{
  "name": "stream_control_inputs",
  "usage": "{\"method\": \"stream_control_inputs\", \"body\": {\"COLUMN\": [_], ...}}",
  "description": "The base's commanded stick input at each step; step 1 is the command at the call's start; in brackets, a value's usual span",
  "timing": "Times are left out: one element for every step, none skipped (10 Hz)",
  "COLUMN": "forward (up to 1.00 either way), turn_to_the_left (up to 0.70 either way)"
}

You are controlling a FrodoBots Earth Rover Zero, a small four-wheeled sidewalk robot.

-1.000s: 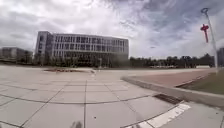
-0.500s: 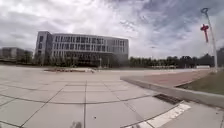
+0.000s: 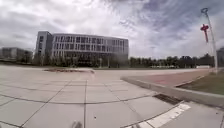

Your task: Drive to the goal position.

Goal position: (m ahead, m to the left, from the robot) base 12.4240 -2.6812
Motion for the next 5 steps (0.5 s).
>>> {"method": "stream_control_inputs", "body": {"forward": [0.06, 0.06, 0.06, 0.06, 0.06], "turn_to_the_left": [0.0, 0.0, 0.0, 0.0, 0.0]}}
